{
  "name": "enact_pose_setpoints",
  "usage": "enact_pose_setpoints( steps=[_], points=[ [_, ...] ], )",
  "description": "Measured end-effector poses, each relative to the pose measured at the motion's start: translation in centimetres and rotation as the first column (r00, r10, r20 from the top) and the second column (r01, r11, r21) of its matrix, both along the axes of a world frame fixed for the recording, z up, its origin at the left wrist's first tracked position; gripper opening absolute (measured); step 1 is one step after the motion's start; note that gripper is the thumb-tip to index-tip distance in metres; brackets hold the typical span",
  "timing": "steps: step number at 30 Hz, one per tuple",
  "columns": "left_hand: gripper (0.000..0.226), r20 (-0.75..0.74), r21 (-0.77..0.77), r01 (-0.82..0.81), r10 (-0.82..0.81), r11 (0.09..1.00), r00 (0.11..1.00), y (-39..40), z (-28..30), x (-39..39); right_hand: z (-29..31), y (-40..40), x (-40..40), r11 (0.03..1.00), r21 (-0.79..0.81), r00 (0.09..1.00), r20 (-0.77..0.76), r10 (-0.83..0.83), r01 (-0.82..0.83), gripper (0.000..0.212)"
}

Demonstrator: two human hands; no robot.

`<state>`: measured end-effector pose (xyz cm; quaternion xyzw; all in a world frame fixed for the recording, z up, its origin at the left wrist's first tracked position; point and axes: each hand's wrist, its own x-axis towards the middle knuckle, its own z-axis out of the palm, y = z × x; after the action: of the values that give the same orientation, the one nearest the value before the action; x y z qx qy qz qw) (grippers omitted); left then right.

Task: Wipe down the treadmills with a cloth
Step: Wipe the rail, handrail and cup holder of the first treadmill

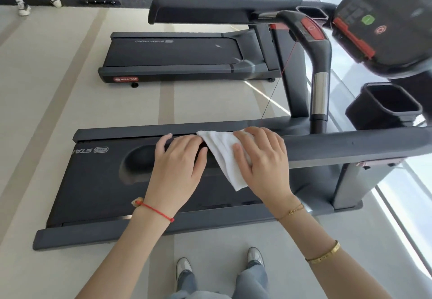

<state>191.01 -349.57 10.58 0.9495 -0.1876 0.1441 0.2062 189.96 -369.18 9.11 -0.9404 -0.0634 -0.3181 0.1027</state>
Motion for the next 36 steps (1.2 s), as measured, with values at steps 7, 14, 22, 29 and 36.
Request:
enact_pose_setpoints(
  steps=[7, 14, 22, 29, 36],
  points=[
    [0.022, 0.021, -0.019, 0.000, 0.000, 1.000, 1.000, -10.1, 0.1, -0.4, -0.1, -10.7, -1.1, 1.000, 0.003, 1.000, 0.011, -0.008, 0.008, 0.027],
    [0.028, -0.009, -0.012, 0.009, -0.009, 1.000, 1.000, -20.1, 0.2, -0.8, 0.6, -22.1, -1.6, 0.999, 0.005, 0.999, 0.005, -0.034, 0.034, 0.030],
    [0.026, -0.003, -0.011, -0.053, 0.053, 0.999, 0.999, -26.6, 0.3, -1.5, 1.2, -27.1, -0.9, 0.979, 0.086, 0.980, 0.054, -0.191, 0.186, 0.031],
    [0.032, 0.048, 0.000, -0.125, 0.125, 0.992, 0.991, -28.5, -0.1, -1.7, 0.2, -31.8, -2.5, 0.991, -0.100, 0.992, 0.069, 0.101, -0.094, 0.029],
    [0.033, 0.100, -0.007, -0.150, 0.150, 0.989, 0.984, -28.9, -0.5, -1.7, 1.4, -31.0, -1.3, 0.992, 0.056, 0.993, 0.025, -0.113, 0.111, 0.024]
  ],
)
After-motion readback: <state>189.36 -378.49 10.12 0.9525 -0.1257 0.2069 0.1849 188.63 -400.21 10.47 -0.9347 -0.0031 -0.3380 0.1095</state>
